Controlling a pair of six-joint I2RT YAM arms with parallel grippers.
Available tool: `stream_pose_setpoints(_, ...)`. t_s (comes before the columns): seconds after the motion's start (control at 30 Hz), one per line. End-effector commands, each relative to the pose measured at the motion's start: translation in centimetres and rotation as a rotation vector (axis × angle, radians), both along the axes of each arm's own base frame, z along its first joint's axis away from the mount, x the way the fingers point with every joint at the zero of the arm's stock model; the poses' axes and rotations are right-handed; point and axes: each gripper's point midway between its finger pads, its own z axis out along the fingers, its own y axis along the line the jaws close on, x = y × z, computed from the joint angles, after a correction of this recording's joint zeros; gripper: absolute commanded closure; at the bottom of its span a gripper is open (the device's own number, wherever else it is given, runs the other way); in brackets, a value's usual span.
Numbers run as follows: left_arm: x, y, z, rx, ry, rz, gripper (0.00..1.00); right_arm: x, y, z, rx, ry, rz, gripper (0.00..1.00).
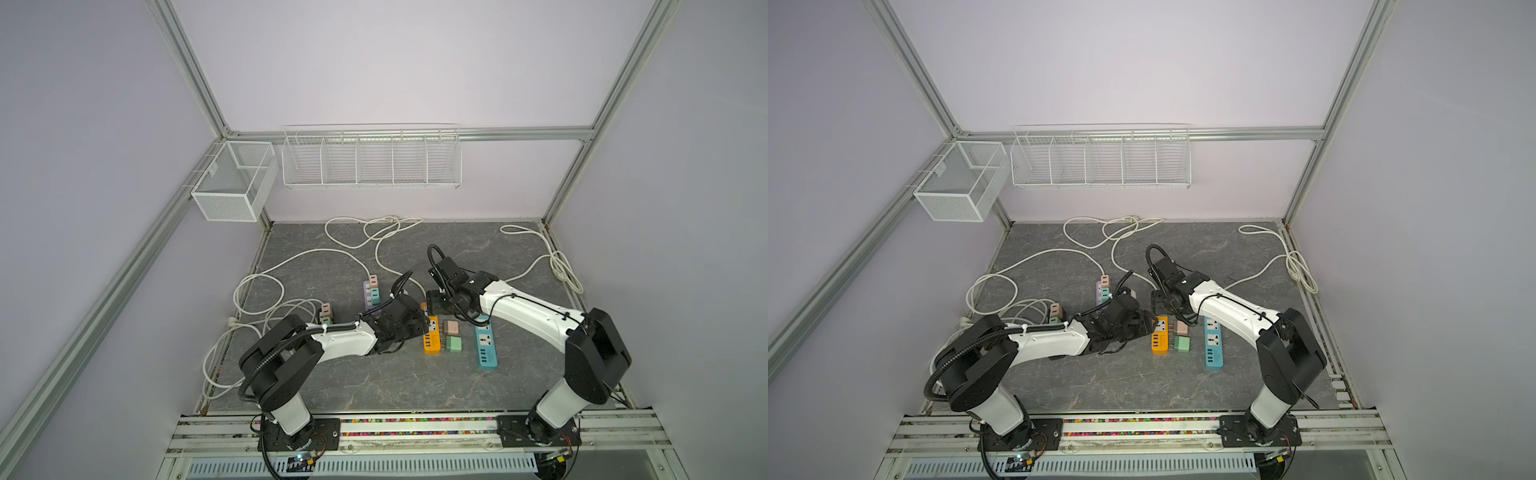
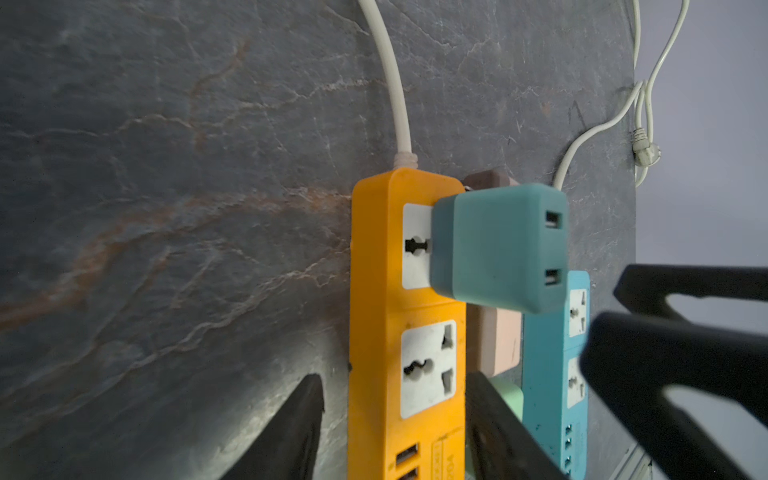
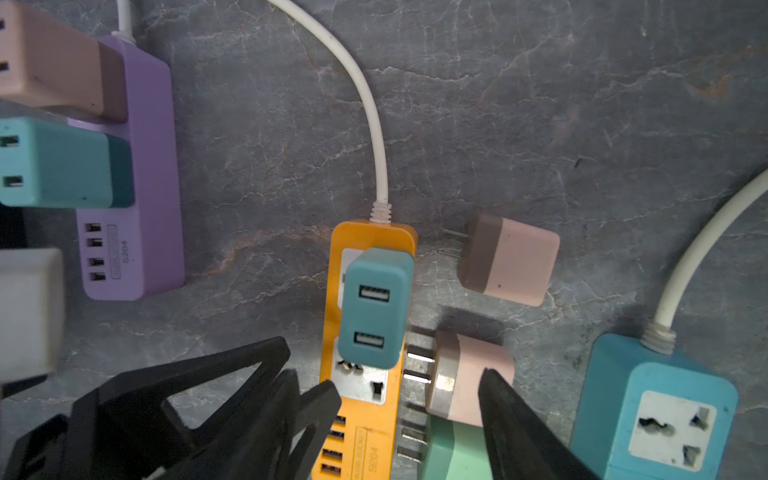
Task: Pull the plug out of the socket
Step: 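Move right gripper onto teal plug on orange strip while left gripper pins strip, then close right gripper on the teal plug while left gripper holds the orange strip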
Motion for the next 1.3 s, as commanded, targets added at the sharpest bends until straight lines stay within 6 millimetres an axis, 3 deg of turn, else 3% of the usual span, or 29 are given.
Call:
stream_pose_setpoints(0.0,0.5,-0.2,-0.4,-0.030,0.011,0.023,0.45,0.4,0.4,-0.5,-0.026,0.006,-0.009,0.32)
stream_pose_setpoints(0.8,-0.5,0.5,-4.5,0.026,0.088,0.018,0.54,1.5,1.6,-4.2,-0.104,0.045,-0.009,0.51)
stream_pose_setpoints(1.27,-1.1,1.6,-5.2,0.063,0.101,0.028,0.57,1.4,1.6,-5.5,-0.122,0.067,-0.005,0.63)
